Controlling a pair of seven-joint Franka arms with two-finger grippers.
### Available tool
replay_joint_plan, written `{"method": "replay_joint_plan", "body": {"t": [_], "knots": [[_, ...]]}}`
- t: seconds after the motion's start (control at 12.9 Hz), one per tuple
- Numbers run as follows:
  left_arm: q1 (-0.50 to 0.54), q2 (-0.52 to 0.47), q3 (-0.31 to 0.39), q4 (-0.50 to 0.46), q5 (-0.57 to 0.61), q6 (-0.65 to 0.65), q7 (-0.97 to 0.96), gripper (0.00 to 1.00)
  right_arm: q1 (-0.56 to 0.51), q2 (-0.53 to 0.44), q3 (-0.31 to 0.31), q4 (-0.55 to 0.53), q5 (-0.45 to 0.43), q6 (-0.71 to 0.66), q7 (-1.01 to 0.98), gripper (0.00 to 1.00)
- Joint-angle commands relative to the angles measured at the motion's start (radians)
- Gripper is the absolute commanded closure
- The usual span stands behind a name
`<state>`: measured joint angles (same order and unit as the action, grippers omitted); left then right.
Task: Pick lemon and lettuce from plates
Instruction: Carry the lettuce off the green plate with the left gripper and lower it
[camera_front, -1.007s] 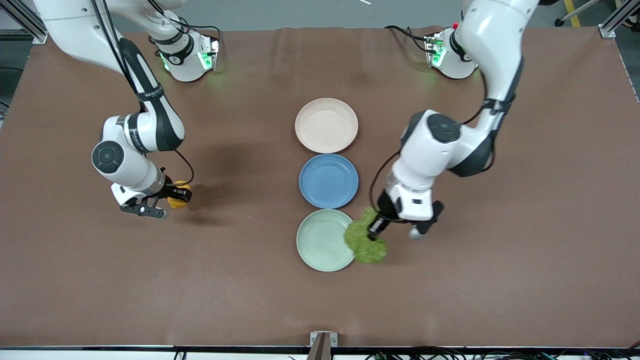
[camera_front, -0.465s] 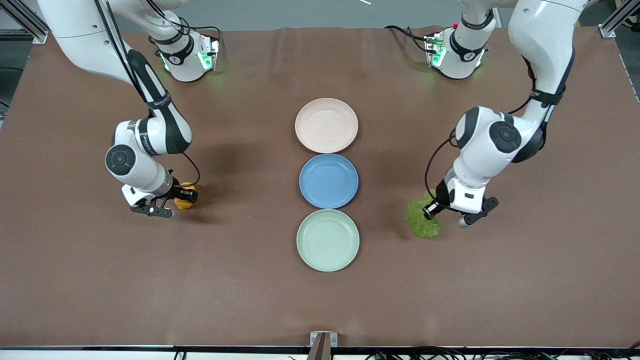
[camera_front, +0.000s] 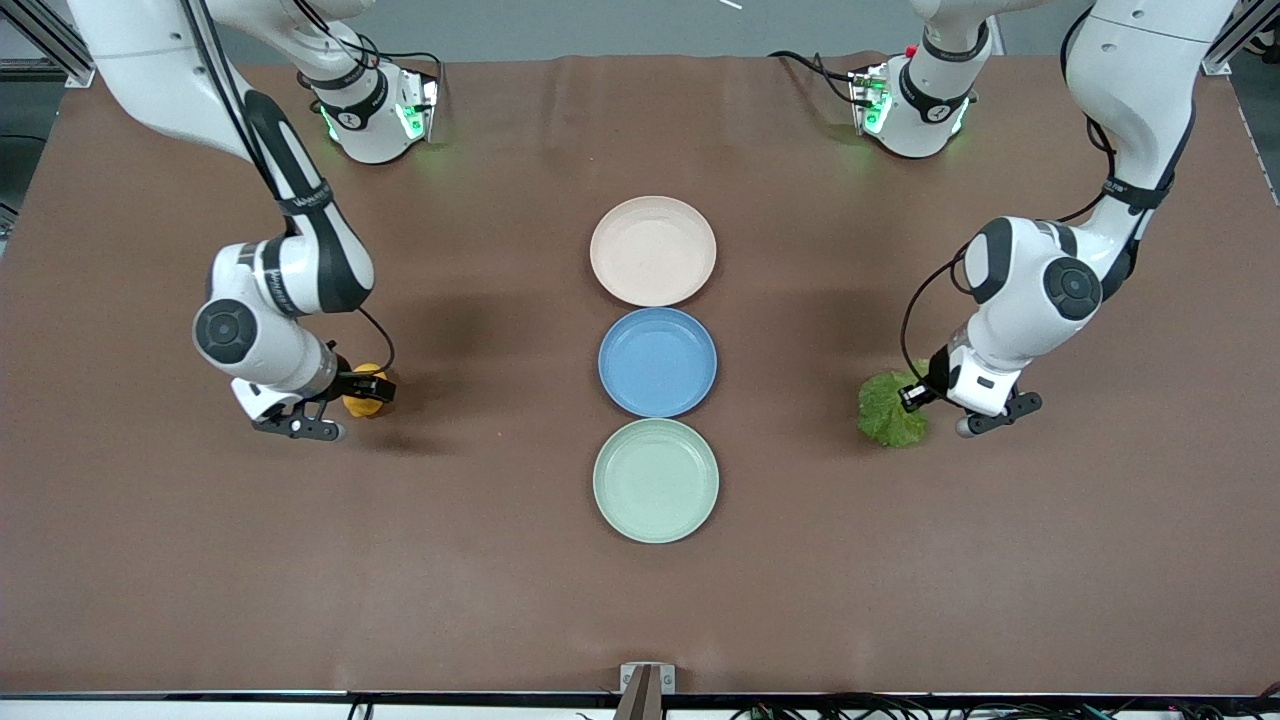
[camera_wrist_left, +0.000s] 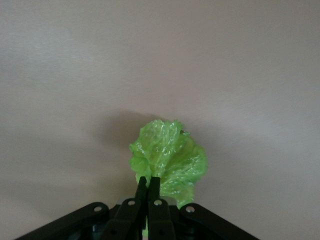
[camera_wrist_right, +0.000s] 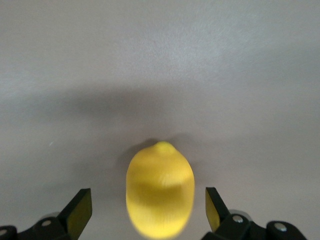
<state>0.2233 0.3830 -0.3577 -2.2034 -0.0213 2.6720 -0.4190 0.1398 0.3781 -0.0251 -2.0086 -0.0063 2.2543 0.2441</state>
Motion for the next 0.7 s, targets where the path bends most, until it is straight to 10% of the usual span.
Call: {"method": "replay_joint_plan", "body": {"t": [0.0,0.15,0.23,0.31,0.62], "knots": [[0.042,-0.024,-0.017,-0.051,0.011,0.009,0.115,0.96,-0.039,-0.063,0.013,0.152,-0.012,-0.255,-0.069,0.00],[0.041,-0.027,-0.017,-0.052,0.011,0.009,0.132,0.69,-0.055,-0.073,0.013,0.296,-0.017,-0.442,-0.123,0.00],[0.041,-0.033,-0.017,-0.049,0.012,0.006,0.134,0.23,-0.071,-0.071,0.013,0.371,-0.017,-0.505,-0.150,0.00],[0.041,-0.047,-0.017,-0.047,0.017,-0.007,0.138,0.00,-0.077,-0.065,0.013,0.433,-0.017,-0.556,-0.164,0.00],[0.053,-0.203,-0.007,0.029,0.021,-0.319,0.221,0.00,-0.104,-0.064,0.013,0.589,-0.023,-0.639,-0.172,0.00]]}}
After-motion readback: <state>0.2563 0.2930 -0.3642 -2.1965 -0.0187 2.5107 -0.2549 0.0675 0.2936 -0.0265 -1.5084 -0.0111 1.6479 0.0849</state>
